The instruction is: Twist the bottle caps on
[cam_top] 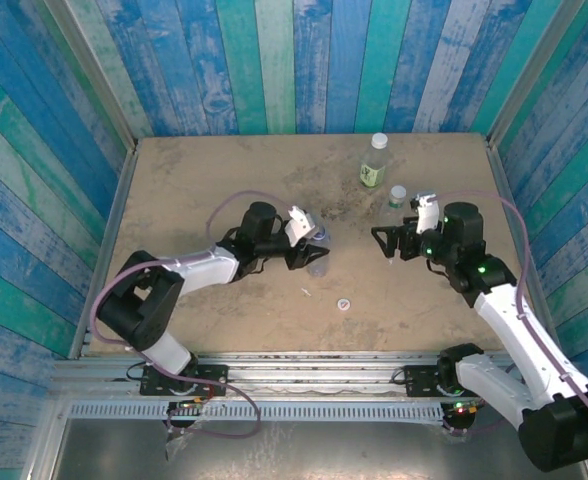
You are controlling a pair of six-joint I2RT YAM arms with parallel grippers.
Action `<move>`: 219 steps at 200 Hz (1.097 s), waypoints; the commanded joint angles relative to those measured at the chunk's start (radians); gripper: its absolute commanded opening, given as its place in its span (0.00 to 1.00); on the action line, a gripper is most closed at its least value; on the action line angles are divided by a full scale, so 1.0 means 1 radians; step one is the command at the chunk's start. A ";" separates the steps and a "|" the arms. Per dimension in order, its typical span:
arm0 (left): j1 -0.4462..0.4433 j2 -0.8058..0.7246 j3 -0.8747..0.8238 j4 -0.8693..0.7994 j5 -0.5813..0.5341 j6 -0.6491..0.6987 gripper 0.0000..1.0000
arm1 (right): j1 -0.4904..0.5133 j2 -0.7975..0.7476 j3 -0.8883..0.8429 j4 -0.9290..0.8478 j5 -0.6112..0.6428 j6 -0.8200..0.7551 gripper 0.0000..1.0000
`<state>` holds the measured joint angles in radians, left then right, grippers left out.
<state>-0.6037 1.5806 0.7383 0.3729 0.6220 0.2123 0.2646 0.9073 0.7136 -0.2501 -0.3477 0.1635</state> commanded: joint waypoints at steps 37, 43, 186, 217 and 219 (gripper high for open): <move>-0.002 -0.063 -0.035 0.057 0.039 0.040 0.52 | 0.069 0.019 -0.001 -0.028 0.068 -0.014 0.97; -0.002 -0.066 -0.045 0.082 0.034 0.032 0.55 | 0.070 0.021 0.003 -0.029 0.069 -0.015 0.97; -0.002 -0.097 -0.190 0.290 0.001 -0.041 0.86 | 0.078 0.057 0.019 -0.021 0.057 0.004 0.97; -0.001 -0.087 -0.246 0.434 0.011 -0.082 0.97 | 0.082 0.069 0.022 -0.020 0.056 0.004 0.97; -0.002 -0.086 -0.250 0.446 0.012 -0.085 0.98 | 0.082 0.068 0.022 -0.020 0.056 0.004 0.97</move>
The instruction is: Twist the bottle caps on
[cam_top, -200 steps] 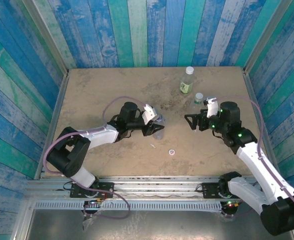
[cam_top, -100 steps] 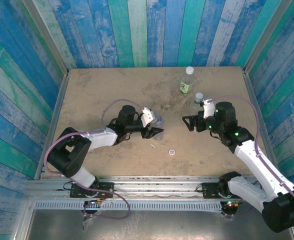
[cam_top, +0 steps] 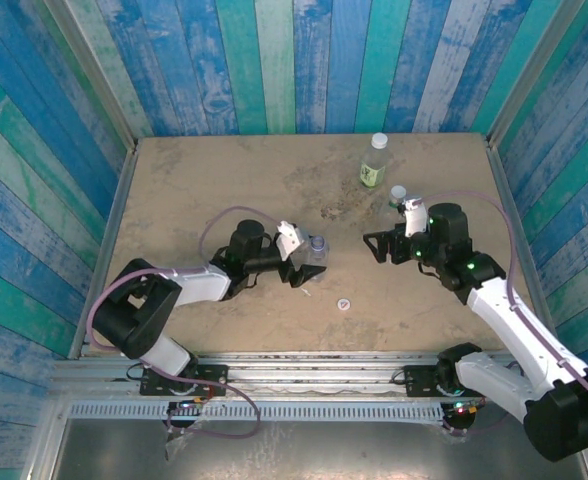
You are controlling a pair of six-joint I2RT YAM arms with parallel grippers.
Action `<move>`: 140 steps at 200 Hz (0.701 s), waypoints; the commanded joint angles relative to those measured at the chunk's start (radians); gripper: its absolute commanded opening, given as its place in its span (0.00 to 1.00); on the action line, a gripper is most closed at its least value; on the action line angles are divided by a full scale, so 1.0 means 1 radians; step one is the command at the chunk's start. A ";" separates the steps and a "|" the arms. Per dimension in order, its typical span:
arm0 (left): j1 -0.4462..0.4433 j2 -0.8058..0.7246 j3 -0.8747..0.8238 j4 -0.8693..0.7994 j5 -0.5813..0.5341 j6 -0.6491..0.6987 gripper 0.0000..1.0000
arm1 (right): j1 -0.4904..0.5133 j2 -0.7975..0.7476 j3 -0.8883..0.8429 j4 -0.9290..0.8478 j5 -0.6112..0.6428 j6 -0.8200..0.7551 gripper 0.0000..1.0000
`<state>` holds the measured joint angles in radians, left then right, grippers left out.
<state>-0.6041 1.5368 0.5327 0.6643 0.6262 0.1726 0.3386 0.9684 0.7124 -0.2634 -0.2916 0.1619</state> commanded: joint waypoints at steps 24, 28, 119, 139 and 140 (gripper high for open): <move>-0.002 -0.013 -0.085 0.284 0.027 -0.074 0.97 | 0.014 0.018 0.023 0.001 -0.002 0.011 0.97; -0.001 -0.006 -0.090 0.308 0.027 -0.080 0.95 | 0.015 0.019 0.022 0.001 -0.001 0.010 0.97; -0.002 0.199 -0.120 0.695 0.021 -0.170 0.94 | 0.034 0.031 0.025 0.010 0.011 0.019 0.96; -0.002 0.220 -0.102 0.653 0.042 -0.124 0.97 | 0.036 0.039 0.027 0.012 0.012 0.020 0.96; -0.002 0.222 -0.102 0.653 0.043 -0.122 0.97 | 0.036 0.040 0.027 0.012 0.012 0.020 0.96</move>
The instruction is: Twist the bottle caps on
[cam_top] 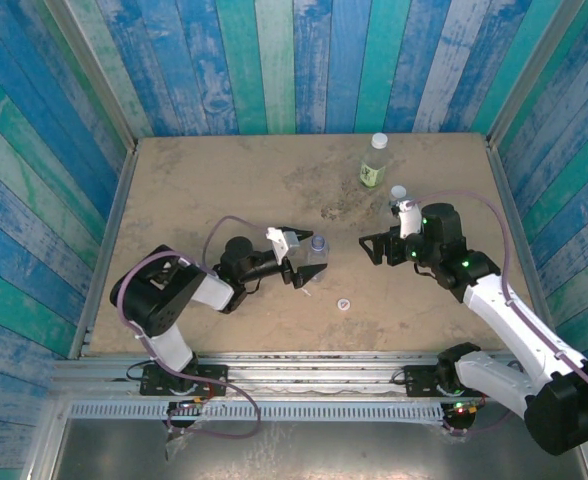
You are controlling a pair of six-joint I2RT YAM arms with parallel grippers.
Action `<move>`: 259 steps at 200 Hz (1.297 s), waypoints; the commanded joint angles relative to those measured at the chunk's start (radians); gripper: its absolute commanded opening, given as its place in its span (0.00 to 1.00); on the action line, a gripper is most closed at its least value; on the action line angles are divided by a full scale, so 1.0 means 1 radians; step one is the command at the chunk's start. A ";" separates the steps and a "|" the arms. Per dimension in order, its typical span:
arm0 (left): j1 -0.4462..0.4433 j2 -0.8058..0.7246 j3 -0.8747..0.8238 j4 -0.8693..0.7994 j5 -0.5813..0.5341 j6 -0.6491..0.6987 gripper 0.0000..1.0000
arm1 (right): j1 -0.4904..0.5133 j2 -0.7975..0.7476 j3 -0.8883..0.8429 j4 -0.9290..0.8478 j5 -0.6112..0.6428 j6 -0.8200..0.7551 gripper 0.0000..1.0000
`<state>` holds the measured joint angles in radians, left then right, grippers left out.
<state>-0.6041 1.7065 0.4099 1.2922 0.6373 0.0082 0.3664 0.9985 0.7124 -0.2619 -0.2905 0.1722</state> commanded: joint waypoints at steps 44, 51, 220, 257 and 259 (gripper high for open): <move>-0.001 0.084 0.031 0.013 0.039 0.067 0.94 | 0.014 0.018 0.032 0.010 0.011 0.012 0.96; -0.002 0.090 0.036 0.015 0.039 0.064 0.92 | 0.014 0.019 0.033 0.008 0.012 0.013 0.96; -0.002 0.105 0.081 -0.064 0.081 0.100 0.45 | 0.059 -0.024 0.032 -0.059 0.046 0.041 0.96; -0.002 0.082 0.068 -0.087 0.076 0.111 0.50 | 0.170 -0.059 0.003 -0.093 0.125 0.072 0.94; -0.002 0.079 0.066 -0.087 0.076 0.112 0.51 | 0.178 -0.062 0.000 -0.095 0.135 0.076 0.95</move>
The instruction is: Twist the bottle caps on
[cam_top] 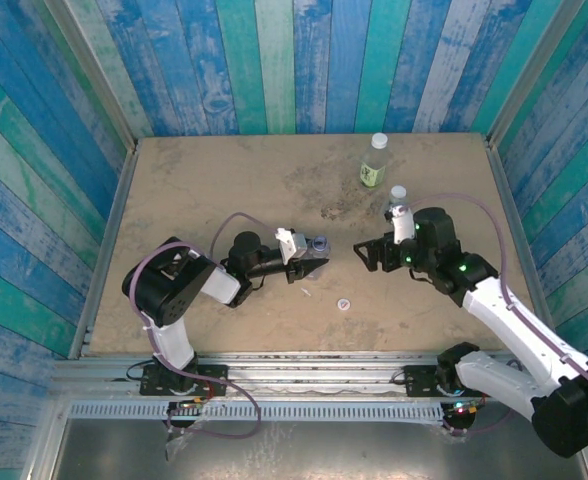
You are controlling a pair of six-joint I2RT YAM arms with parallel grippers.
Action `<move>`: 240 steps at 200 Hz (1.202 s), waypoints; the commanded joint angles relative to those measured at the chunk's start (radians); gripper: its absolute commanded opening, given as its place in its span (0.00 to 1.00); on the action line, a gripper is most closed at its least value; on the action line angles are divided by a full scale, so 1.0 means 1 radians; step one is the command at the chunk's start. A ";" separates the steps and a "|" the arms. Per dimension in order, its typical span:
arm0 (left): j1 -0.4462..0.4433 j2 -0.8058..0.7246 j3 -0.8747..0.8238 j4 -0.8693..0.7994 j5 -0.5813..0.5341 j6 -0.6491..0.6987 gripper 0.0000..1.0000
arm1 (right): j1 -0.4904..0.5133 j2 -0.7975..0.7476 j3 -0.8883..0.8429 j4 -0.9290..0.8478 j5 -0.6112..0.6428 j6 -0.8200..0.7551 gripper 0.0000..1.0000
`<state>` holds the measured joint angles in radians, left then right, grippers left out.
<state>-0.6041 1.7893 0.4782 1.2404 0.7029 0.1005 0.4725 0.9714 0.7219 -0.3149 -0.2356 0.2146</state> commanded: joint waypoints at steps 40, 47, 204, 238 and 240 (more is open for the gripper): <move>0.000 -0.031 -0.035 -0.030 0.000 0.016 0.52 | 0.231 -0.057 -0.062 -0.099 0.195 0.094 0.95; 0.000 -0.033 -0.042 -0.024 -0.005 0.015 0.51 | 0.266 -0.059 -0.074 -0.110 0.215 0.103 0.94; 0.024 -0.038 -0.110 0.074 -0.043 -0.045 0.52 | 0.495 0.391 0.022 -0.172 0.348 0.212 0.60; 0.035 -0.032 -0.115 0.090 -0.038 -0.059 0.52 | 0.499 0.460 0.037 -0.139 0.341 0.215 0.57; 0.035 -0.032 -0.115 0.090 -0.038 -0.059 0.52 | 0.499 0.463 0.036 -0.136 0.340 0.216 0.56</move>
<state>-0.5789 1.7809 0.3840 1.3556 0.6662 0.0505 0.9619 1.4006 0.7372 -0.4702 0.0940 0.4095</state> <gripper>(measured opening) 0.520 0.571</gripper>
